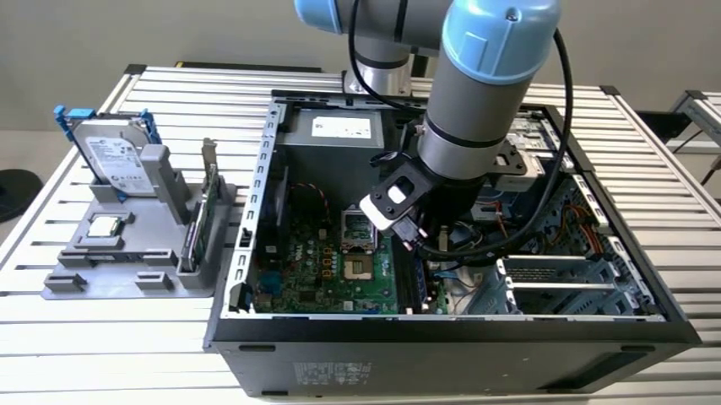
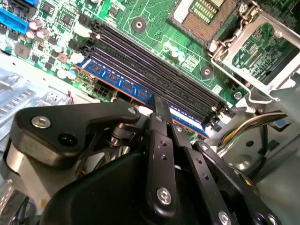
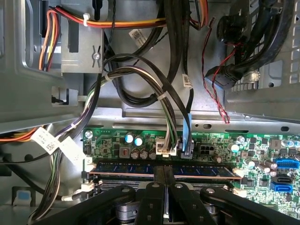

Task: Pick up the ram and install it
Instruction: 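Press down the ram until it locks into place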

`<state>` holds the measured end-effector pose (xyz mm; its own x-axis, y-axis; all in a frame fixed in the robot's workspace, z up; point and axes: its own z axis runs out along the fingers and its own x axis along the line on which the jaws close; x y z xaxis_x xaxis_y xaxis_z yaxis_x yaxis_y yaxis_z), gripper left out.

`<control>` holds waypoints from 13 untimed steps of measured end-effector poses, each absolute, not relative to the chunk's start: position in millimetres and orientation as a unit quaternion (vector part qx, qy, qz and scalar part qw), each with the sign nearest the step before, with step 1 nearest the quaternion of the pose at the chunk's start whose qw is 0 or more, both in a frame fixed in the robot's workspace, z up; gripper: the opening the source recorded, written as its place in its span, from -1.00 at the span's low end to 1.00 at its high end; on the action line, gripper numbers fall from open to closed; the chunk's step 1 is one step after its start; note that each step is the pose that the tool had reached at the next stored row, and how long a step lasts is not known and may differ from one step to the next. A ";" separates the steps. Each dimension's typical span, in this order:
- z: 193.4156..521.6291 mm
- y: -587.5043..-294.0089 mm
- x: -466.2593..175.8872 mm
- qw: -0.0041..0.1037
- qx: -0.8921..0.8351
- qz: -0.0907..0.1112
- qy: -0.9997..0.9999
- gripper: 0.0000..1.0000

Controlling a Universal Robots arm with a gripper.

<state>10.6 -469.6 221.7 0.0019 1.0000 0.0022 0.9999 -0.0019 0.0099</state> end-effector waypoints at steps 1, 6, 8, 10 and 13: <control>221.8 -469.6 10.7 0.003 0.708 0.004 0.706 -1.00; 222.2 -469.7 10.6 0.003 0.708 0.004 0.706 -1.00; 223.6 -469.8 10.6 0.003 0.708 0.004 0.706 -1.00; 232.8 -469.7 10.6 0.003 0.708 0.004 0.706 -1.00; 246.5 -469.7 10.6 0.003 0.708 0.004 0.706 -1.00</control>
